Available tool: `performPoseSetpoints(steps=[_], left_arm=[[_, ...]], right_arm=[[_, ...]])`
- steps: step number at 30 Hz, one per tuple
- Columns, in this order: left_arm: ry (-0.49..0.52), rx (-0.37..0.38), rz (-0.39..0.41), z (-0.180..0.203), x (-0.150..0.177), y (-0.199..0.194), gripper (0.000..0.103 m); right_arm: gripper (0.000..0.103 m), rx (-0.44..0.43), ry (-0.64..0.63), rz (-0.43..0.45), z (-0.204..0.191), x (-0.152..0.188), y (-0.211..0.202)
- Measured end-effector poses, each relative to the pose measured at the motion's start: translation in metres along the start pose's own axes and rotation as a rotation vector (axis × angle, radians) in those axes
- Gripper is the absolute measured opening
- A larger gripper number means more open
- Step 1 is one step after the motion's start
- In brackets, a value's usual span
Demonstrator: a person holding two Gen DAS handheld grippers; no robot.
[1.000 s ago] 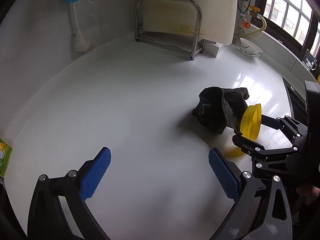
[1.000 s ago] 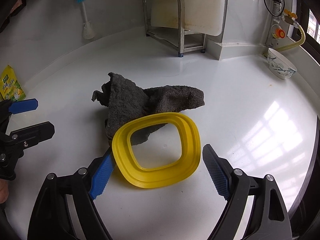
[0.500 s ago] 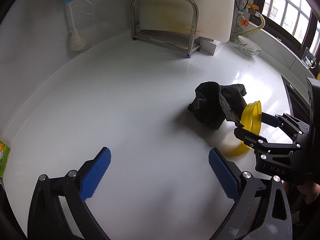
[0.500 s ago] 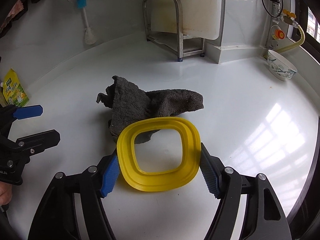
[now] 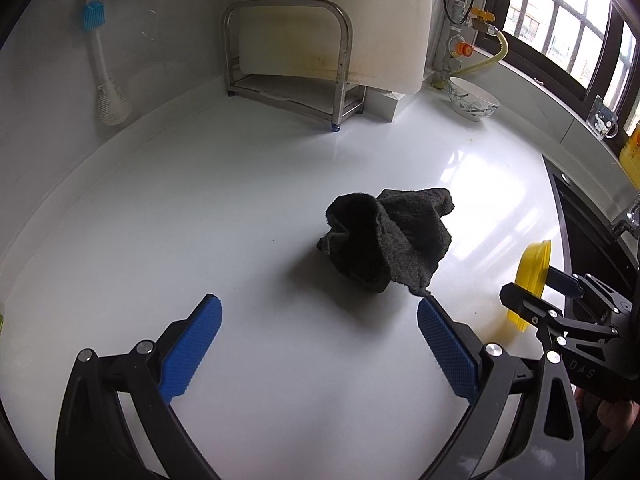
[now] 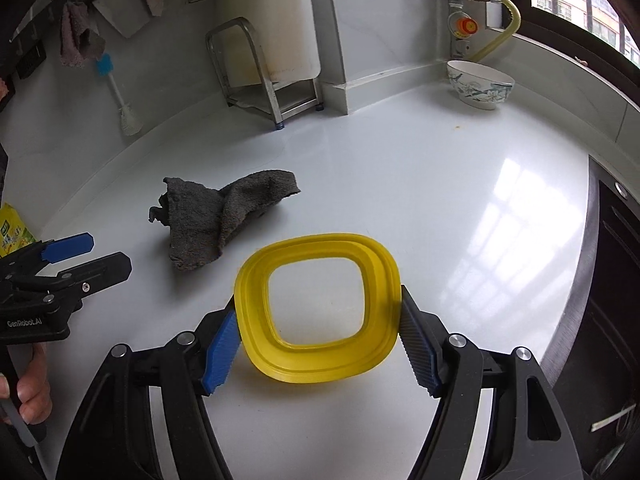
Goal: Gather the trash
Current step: 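Grasp the dark grey cloth with the left tool while the right tool holds the lid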
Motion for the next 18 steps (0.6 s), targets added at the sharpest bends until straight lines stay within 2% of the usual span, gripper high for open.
performPoseSetpoints(steps=[10,18], left_arm=[[0.009,0.029,0.019,0.038,-0.029,0.034,0.096],[0.014,0.001,-0.017,0.052,-0.03,0.064,0.096]], right_arm=[[0.069,0.062,0.109,0.028,0.039,0.015,-0.03],[0.069,0.061,0.126,0.046,0.045,0.021,-0.042]])
Point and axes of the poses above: each gripper's, at about its wrist camera, not at the fingertips, and y roughly the way its jaws point, z to its right, x to its underside, the point moved 2 cm from there along y, roughly the way its jaws point, and after that the axes turned 3 degrees about z, right-handed, at the moved point
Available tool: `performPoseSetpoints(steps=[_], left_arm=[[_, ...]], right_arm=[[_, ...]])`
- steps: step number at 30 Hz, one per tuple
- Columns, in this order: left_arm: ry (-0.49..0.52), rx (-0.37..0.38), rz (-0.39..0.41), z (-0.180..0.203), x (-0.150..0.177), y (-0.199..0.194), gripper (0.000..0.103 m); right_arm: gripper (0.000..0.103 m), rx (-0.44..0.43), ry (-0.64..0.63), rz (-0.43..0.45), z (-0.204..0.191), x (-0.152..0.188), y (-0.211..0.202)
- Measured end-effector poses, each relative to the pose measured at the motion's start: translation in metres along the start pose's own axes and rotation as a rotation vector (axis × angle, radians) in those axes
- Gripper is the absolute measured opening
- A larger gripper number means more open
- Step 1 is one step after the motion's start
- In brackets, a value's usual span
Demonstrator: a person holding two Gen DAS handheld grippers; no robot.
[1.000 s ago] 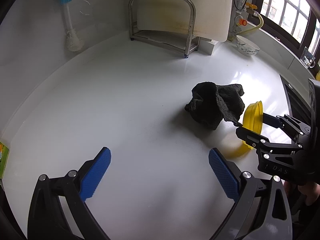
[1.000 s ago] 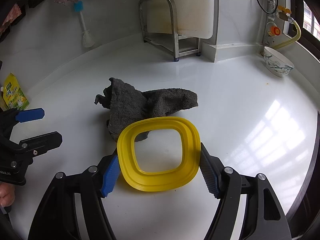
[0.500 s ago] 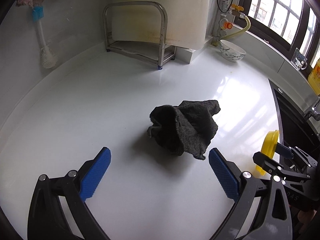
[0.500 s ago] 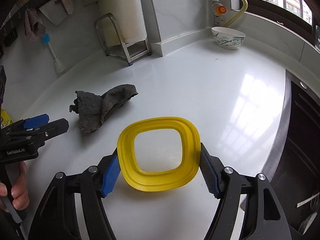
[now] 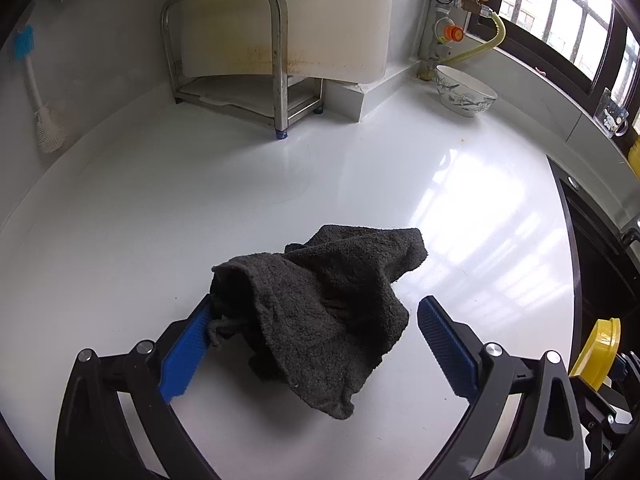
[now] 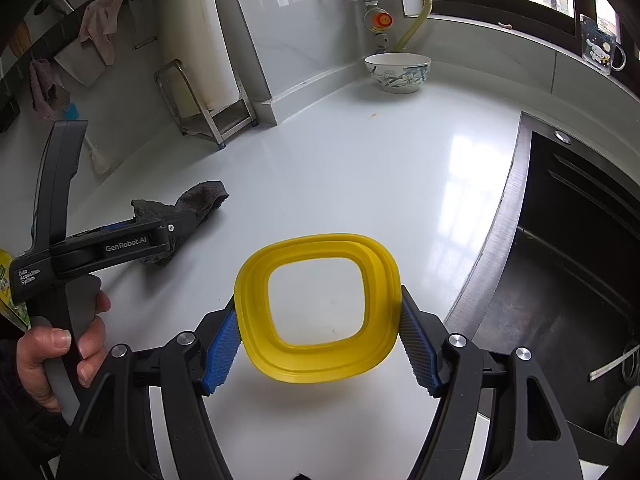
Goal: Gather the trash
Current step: 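Grasp the dark grey cloth with the left tool while the right tool holds the lid, then carry the dark cloth and yellow lid over the grey bin with both tools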
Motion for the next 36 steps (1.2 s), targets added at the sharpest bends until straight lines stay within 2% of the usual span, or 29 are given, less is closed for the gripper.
performPoseSetpoints(steps=[4,9,12,15,28,36], left_arm=[[-0.023,-0.014,-0.01,-0.006,0.0,0.008,0.091],[-0.012,-0.026,-0.004,-0.008,0.002,0.008,0.052],[-0.011,-0.013,-0.005,-0.008,0.002,0.003,0.042],[-0.021,0.007,-0.003,-0.009,0.004,-0.004,0.036],[0.003,-0.007,0.036,-0.004,0.026,-0.064,0.034],[0.009,-0.02,0.077,0.004,0.044,-0.115,0.034]], right_arm=[[0.069,-0.001,0.005,0.005,0.001,0.001,-0.004],[0.069,-0.005,0.008,0.018,0.0,0.001,-0.01],[0.069,-0.012,0.006,0.022,-0.002,0.002,-0.013],[0.069,-0.021,0.002,0.017,-0.008,0.005,-0.016],[0.069,-0.062,-0.009,0.039,-0.03,0.023,-0.056],[0.069,-0.073,-0.005,0.068,-0.032,0.041,-0.096]])
Point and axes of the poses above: each gripper's, at about its wrist camera, not at the fingertips, and y roughly the way its jaws point, z to its right, x to its underside, the point moved 2 cm from there along y, roughly the way its jaws point, and after that the axes turned 3 degrees about z, right-handed, at the moved point
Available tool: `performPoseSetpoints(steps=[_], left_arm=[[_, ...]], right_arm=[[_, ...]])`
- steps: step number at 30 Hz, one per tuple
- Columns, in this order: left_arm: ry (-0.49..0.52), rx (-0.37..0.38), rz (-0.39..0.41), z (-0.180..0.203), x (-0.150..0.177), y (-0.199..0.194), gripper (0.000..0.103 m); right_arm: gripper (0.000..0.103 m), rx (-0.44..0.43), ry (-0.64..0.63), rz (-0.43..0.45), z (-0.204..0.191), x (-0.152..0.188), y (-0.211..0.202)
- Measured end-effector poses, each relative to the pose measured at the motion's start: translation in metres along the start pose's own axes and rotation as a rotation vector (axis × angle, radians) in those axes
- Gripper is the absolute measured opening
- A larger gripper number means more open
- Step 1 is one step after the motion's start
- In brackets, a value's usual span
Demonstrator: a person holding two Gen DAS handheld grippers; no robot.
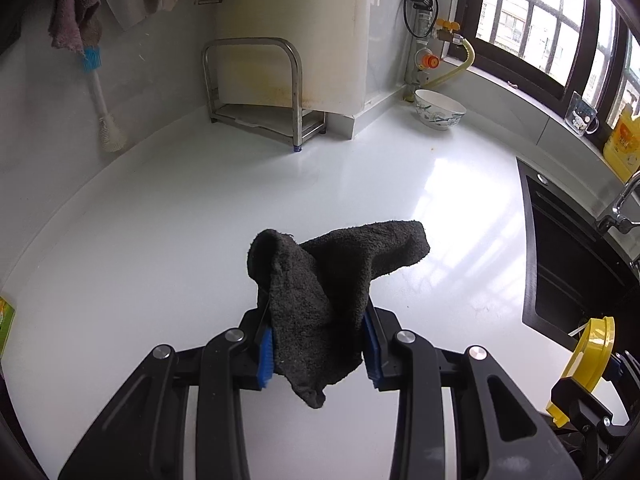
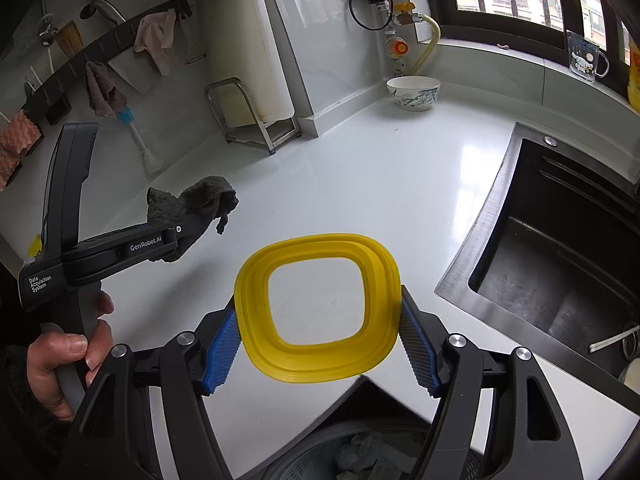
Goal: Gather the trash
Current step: 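Carry the dark cloth and yellow lid over the grey bin with both tools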
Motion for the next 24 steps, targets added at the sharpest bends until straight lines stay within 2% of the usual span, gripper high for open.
performPoseSetpoints(steps=[10,18,24], left_arm=[[0.019,0.008,0.029,0.03,0.034,-0.065,0.034],[0.004,-0.004,0.01,0.065,0.077,-0.108,0.034],[-0.001,-0.004,-0.036,0.098,0.119,-0.127,0.034]], right_arm=[[0.069,-0.023,0.01,0.006,0.009,0.026,-0.05],[0.069,-0.052,-0.003,-0.067,0.026,0.061,-0.073],[0.069,-0.086,-0.054,-0.138,0.044,0.088,-0.083]])
Point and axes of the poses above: each gripper's, at about its wrist camera, not at the fingertips, and y roughly the way its jaws point, z to its right, x to its underside, the point moved 2 cm from there along y, roughly the way its jaws point, and after that the axes turned 3 degrees about z, right-handed, at the moved point
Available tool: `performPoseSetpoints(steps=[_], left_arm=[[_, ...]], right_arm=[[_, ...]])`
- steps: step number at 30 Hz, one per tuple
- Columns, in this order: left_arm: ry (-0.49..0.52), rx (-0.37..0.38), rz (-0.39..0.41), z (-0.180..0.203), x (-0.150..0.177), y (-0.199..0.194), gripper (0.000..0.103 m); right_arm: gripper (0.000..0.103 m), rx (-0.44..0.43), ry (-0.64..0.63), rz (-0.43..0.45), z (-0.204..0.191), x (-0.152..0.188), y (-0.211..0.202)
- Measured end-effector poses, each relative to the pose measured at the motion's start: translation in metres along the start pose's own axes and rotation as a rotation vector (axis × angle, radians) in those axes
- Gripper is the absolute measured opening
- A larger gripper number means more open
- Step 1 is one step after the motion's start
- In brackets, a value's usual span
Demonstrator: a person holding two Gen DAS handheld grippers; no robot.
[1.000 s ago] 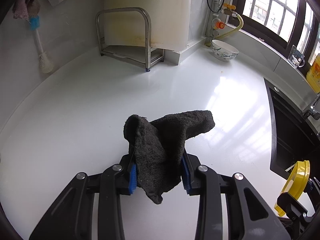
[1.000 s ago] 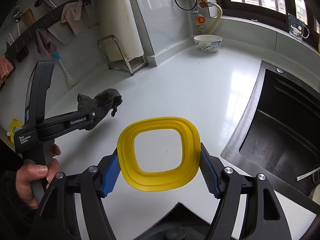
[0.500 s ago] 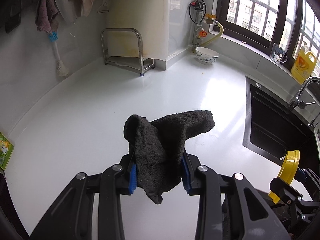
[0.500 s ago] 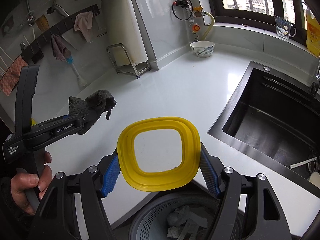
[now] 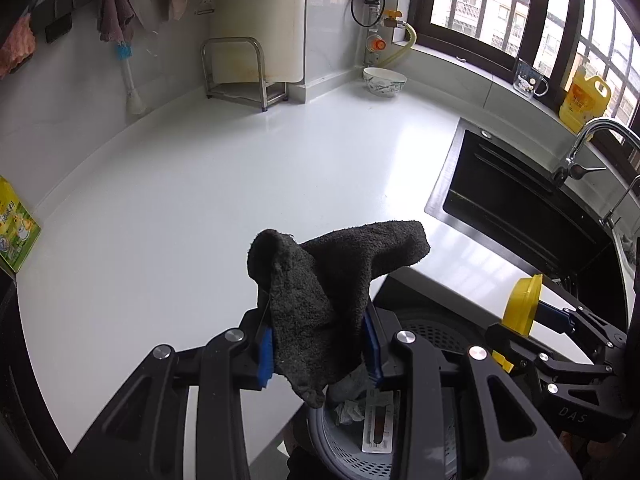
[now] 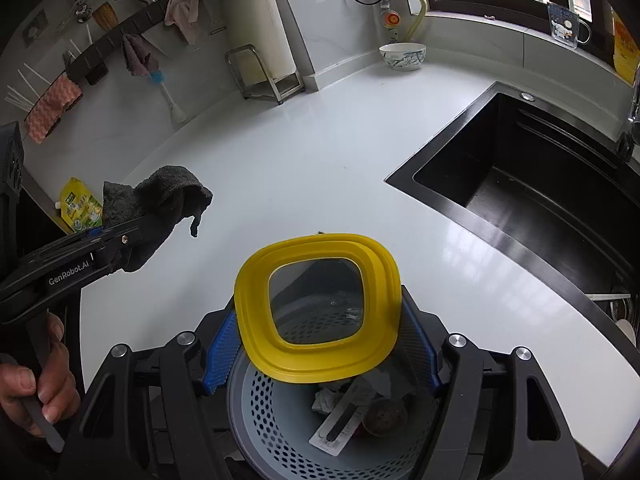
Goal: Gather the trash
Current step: 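Carry the dark cloth and yellow lid over the grey bin with both tools, then open both tools to drop the cloth and lid into the bin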
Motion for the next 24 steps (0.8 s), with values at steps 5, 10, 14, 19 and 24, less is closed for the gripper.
performPoseSetpoints(steps=[5,10,14,19,24], left_arm=[[0.0,-0.008,-0.057,0.026,0.038,-0.004,0.034],[-0.028,-0.024,-0.097,0.043,0.065,0.0,0.035],[-0.058,-0.033,-0.126,0.051,0.081,0.006,0.035],[-0.093,-0.056,-0.157,0.057,0.095,0.013,0.036],[-0.117,-0.073,-0.159,0.06,0.099,0.01,0.043]], right_arm=[[0.069,-0.024,-0.047,-0.046,0.011,0.02,-0.001],[0.069,-0.052,-0.075,-0.092,0.02,0.037,0.002],[0.069,-0.067,-0.089,-0.129,0.027,0.05,0.01],[0.069,-0.078,-0.106,-0.159,0.033,0.061,0.016],[0.069,-0.078,-0.138,-0.171,0.035,0.065,0.015]])
Point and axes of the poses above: each gripper's, at about its wrist camera, not at the fingertips, and y roughly the way its jaws point, z to its right, x to its underside, the point moved 2 cm from there along y, roughly the way its jaws point, and after that the axes turned 3 degrees about z, right-handed, at the moved point
